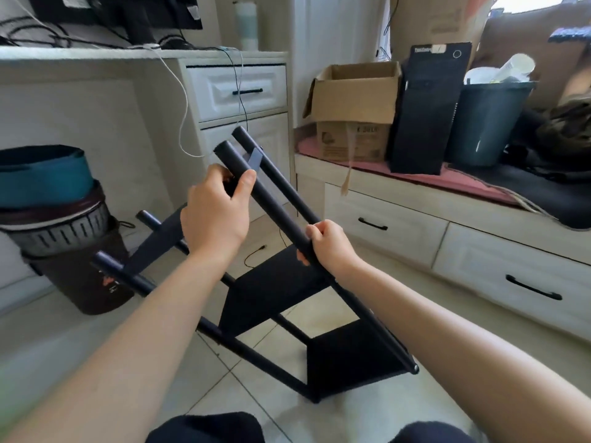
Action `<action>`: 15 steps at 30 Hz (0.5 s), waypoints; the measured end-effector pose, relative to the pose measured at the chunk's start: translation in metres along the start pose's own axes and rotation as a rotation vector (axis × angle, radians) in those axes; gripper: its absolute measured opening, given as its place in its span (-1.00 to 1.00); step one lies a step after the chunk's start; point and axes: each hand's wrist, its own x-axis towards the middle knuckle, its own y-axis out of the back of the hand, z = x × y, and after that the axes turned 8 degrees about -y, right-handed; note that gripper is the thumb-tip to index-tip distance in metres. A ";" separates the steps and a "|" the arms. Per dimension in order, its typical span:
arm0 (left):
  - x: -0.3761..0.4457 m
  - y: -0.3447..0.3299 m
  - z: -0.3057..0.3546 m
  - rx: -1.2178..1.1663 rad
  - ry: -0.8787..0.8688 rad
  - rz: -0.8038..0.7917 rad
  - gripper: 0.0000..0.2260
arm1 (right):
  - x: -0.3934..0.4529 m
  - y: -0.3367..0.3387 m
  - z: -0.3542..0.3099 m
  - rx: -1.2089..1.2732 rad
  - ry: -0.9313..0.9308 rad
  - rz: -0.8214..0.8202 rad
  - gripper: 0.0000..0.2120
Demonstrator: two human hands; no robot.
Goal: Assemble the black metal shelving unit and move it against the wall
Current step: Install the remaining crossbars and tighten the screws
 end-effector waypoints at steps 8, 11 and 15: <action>-0.015 0.045 -0.072 -0.226 0.186 0.062 -0.81 | 0.002 -0.048 -0.011 -0.076 0.055 -0.082 -0.77; -0.027 0.052 -0.101 -0.289 0.282 0.059 -0.76 | 0.006 -0.058 -0.002 -0.121 0.038 -0.090 -0.84; -0.053 0.041 -0.133 -0.367 0.428 0.013 -0.74 | 0.013 -0.058 0.023 -0.246 0.027 -0.128 -0.84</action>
